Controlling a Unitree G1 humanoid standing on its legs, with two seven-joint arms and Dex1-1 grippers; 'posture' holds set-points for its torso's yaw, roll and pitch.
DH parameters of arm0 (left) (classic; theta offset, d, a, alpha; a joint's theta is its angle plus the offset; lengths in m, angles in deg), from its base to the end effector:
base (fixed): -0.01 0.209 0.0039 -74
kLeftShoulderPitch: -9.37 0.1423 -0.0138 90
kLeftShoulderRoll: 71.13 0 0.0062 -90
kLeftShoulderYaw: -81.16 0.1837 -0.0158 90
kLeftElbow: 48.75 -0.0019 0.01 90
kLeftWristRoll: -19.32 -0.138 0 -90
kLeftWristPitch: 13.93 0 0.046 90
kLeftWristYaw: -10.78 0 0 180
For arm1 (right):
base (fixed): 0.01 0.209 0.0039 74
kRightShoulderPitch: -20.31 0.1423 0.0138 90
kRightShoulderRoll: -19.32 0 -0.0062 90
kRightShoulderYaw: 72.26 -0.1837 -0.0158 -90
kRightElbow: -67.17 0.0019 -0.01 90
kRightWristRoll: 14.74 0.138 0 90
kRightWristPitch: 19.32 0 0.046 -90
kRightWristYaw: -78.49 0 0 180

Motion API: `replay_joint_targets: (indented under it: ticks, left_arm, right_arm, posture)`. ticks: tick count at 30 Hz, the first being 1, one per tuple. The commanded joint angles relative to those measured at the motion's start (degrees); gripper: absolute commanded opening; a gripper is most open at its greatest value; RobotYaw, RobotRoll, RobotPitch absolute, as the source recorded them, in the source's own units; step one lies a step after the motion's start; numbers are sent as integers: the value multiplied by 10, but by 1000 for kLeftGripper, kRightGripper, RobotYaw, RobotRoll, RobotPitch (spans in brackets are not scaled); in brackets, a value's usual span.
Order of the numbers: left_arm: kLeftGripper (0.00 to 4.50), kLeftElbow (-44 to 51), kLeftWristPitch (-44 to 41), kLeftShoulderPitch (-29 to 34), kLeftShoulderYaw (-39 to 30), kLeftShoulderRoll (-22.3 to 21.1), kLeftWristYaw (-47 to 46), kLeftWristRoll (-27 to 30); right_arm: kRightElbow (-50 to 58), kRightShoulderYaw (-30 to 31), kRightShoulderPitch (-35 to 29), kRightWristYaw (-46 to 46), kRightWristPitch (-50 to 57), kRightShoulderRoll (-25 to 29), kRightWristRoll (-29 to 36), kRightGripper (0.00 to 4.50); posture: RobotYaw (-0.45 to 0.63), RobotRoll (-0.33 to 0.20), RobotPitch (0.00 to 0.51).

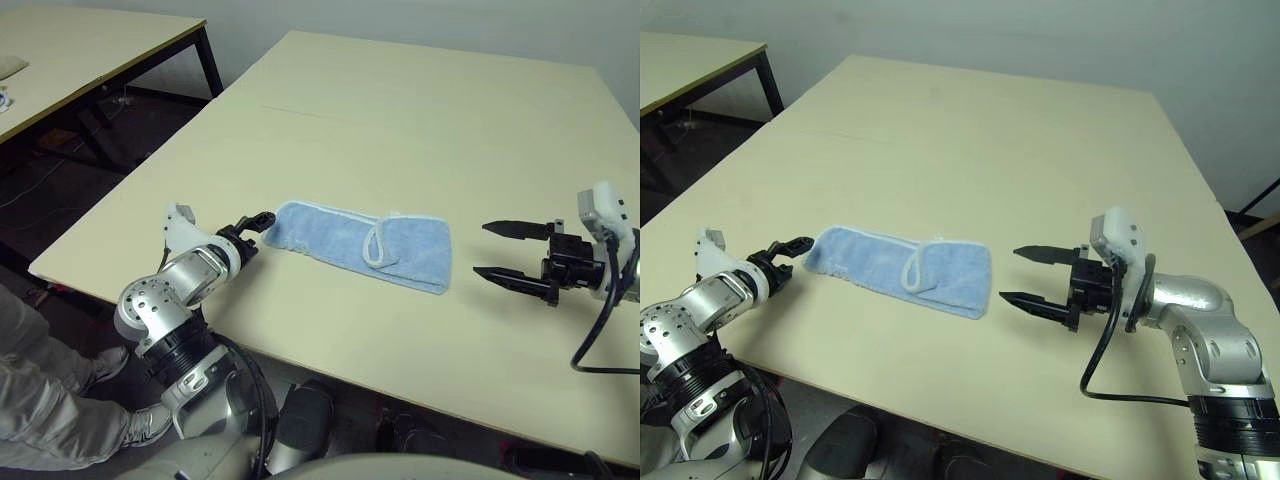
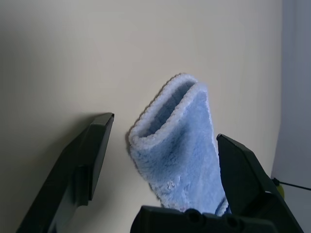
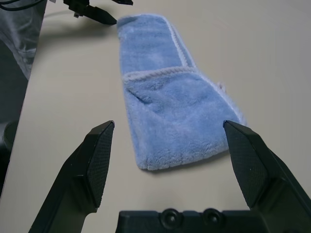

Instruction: Fold the towel and set it aside.

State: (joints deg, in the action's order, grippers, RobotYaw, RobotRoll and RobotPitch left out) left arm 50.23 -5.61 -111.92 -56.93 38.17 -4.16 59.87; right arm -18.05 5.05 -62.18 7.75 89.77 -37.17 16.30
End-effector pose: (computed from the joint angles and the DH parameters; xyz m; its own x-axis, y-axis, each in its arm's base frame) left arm 0.2429 0.2110 0.1234 0.8380 -0.2307 -0.4946 -0.2343 0.6664 -0.7079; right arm 0.2167 -0.3074 0.1700 0.4676 0.8435 -0.2644 -0.8838 0.4510 -0.1242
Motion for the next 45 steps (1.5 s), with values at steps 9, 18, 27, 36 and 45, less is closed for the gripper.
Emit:
replay_joint_targets:
  ticks: [9,18,27,36,45]
  left_arm:
    - [3237,-33,-12,32,55,22,25,-11]
    - [39,-42,19,26,70,-2,41,-11]
    - [39,27,16,20,207,-92,143,16]
    - [39,67,5,-54,403,-177,310,62]
    - [39,-4,134,-102,615,-210,439,-27]
  right_arm:
    - [11,-9,0,18,8,5,7,4500]
    - [17,-14,-9,23,18,8,11,4500]
    - [12,-21,-26,27,7,4,5,4500]
    - [1,-32,-36,18,6,15,4,4500]
    - [13,-56,-64,23,9,23,8,4500]
  posture:
    - [119,0,132]
    - [118,0,154]
    - [119,0,116]
    - [107,0,109]
    - [70,0,109]
